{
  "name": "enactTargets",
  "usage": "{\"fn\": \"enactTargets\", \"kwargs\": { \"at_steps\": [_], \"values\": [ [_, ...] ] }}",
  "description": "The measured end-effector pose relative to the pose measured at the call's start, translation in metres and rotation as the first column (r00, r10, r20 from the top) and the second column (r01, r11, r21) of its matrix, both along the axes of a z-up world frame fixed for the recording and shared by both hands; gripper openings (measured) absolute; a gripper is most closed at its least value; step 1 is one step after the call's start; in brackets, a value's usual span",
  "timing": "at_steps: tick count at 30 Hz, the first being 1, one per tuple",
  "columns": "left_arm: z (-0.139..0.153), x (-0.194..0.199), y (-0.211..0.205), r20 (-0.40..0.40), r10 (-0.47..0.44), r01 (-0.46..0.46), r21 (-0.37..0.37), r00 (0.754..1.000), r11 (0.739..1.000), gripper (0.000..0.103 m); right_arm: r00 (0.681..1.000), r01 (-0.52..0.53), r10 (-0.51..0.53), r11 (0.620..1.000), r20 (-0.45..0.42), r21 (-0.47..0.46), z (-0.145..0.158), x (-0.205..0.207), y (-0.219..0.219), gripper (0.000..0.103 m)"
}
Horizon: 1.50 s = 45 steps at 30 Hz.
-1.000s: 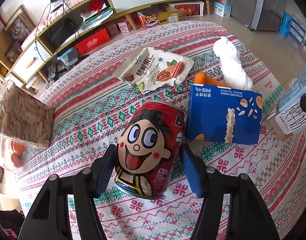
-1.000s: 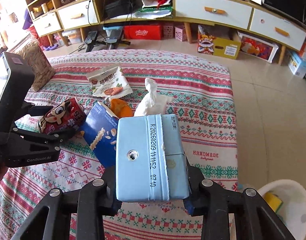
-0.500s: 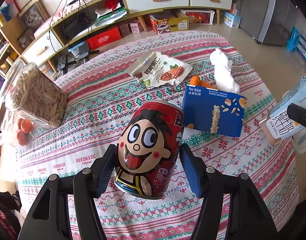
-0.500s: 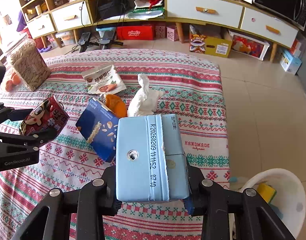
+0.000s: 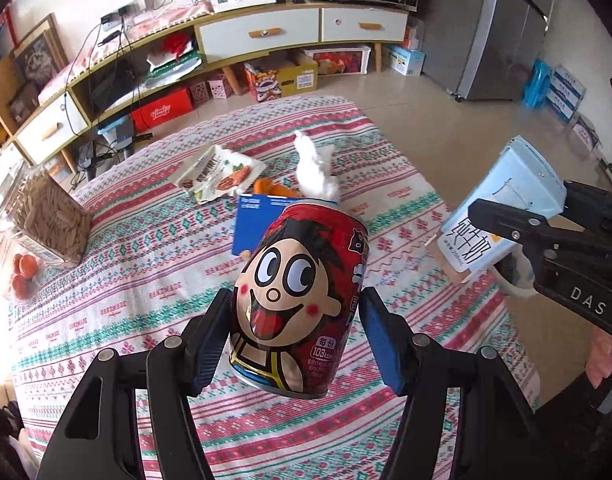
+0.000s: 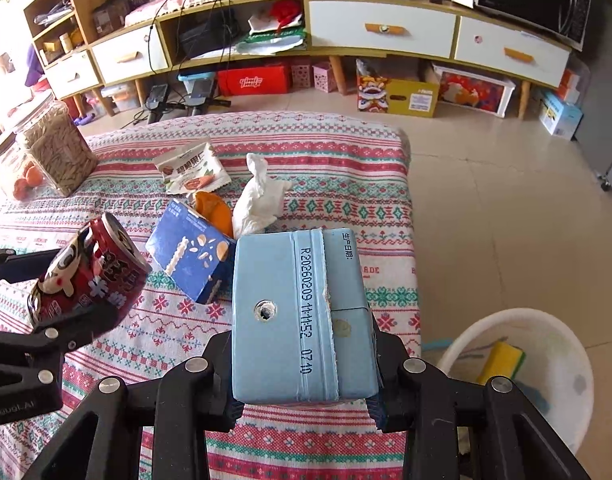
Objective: Collect trash
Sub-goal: 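Lift the red can and light-blue milk carton and carry them over the bin, then open both tools to drop the can and milk carton into the bin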
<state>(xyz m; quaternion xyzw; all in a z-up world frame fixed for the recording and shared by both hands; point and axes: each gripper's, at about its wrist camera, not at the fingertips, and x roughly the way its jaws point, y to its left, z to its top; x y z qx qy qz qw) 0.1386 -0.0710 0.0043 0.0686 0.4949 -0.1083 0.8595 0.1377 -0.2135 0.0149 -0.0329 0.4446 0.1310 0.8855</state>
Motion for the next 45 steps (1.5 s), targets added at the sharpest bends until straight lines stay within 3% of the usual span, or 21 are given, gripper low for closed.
{"fn": "enactTargets", "kwargs": {
  "at_steps": [6, 17, 22, 25, 30, 38, 45],
  "values": [
    [0.001, -0.016, -0.029, 0.004, -0.054, 0.054, -0.019, 0.999, 0.998, 0.066, 0.999, 0.016, -0.016, 1.0, 0.039, -0.002, 0.01, -0.018, -0.02, 0.041],
    [-0.005, -0.029, -0.063, -0.02, -0.05, 0.049, -0.078, 0.999, 0.996, 0.066, 0.995, 0.045, -0.043, 0.999, 0.086, -0.019, 0.026, -0.036, -0.043, 0.041],
    [-0.004, -0.036, -0.08, -0.036, -0.078, 0.073, -0.13, 0.996, 0.989, 0.066, 0.986, 0.123, -0.12, 0.992, 0.118, -0.016, 0.038, -0.04, -0.08, 0.041],
    [-0.005, -0.038, -0.093, -0.041, -0.096, 0.089, -0.143, 0.995, 0.986, 0.066, 0.97, 0.203, -0.206, 0.979, 0.132, 0.034, 0.047, -0.042, -0.119, 0.041],
    [-0.013, -0.034, -0.124, -0.074, -0.132, 0.115, -0.205, 0.988, 0.972, 0.066, 0.93, 0.346, -0.355, 0.933, 0.094, 0.097, 0.046, -0.045, -0.173, 0.041],
    [-0.035, -0.014, -0.195, -0.154, -0.203, 0.151, -0.293, 0.967, 0.944, 0.067, 0.887, 0.462, -0.462, 0.887, -0.013, 0.009, 0.023, -0.037, -0.202, 0.041],
    [-0.058, 0.011, -0.23, -0.208, -0.191, 0.122, -0.303, 0.959, 0.945, 0.067, 0.886, 0.461, -0.462, 0.887, -0.035, -0.035, 0.012, -0.03, -0.213, 0.042]
  ]
}}
